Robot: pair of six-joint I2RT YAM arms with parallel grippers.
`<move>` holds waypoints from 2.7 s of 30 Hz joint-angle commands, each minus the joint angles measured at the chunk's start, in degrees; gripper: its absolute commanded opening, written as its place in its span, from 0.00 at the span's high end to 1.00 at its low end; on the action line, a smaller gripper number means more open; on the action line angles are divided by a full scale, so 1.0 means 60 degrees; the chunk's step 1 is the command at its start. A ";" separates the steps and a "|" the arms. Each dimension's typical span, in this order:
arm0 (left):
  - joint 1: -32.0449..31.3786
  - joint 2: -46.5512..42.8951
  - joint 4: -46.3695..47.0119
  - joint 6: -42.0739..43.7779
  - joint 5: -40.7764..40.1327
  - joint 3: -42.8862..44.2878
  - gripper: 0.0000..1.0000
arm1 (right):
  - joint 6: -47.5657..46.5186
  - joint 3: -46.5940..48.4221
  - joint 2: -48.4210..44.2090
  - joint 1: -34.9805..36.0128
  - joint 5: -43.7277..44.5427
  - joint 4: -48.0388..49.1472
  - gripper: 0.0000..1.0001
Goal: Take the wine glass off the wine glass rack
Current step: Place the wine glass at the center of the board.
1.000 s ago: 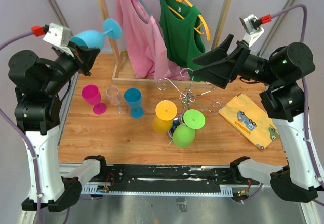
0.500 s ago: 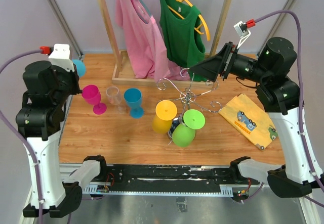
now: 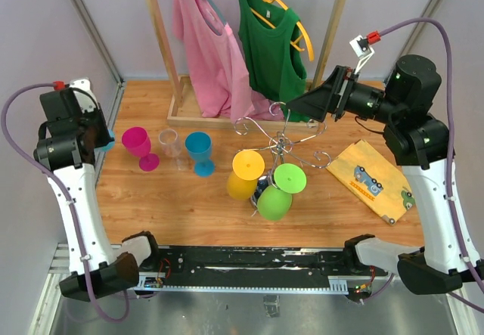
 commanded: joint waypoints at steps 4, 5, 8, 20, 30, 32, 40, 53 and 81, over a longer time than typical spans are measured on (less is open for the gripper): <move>0.2346 0.0960 0.0126 0.0916 0.2874 -0.0510 1.00 | -0.0251 0.0073 -0.0010 -0.0638 -0.0394 0.0008 0.01; 0.2525 0.1167 -0.0025 0.1106 0.3155 -0.0666 1.00 | -0.0256 0.0077 0.0004 -0.0672 -0.0434 0.0008 0.01; 0.2657 0.1419 -0.0186 0.1518 0.3588 -0.1383 1.00 | -0.0246 0.0072 0.0021 -0.0748 -0.0461 0.0001 0.01; 0.1443 0.1769 -0.0064 0.1916 0.3011 -0.2270 1.00 | -0.0169 0.0074 0.0131 -0.0806 -0.0289 -0.0038 0.01; 0.1336 0.1487 -0.0330 0.4204 0.3547 -0.3637 1.00 | -0.0119 -0.0026 -0.0023 -0.0824 -0.0058 -0.0197 0.02; 0.1322 0.1372 -0.0353 0.4384 0.3508 -0.3684 1.00 | -0.0083 -0.0008 -0.0023 -0.0824 -0.0022 -0.0197 0.01; 0.1295 0.0874 -0.0416 0.4906 0.3113 -0.4248 1.00 | -0.0023 -0.0005 -0.0037 -0.0815 0.0027 -0.0193 0.01; 0.1295 0.0957 -0.0782 0.5318 0.3200 -0.4254 0.48 | 0.0036 -0.0197 -0.0209 -0.0828 0.0088 -0.0194 0.02; -0.0306 0.5235 -0.1948 -0.1018 0.8813 0.7296 0.15 | 0.0777 -0.1133 -0.0497 -0.5737 -0.0724 -0.0863 0.02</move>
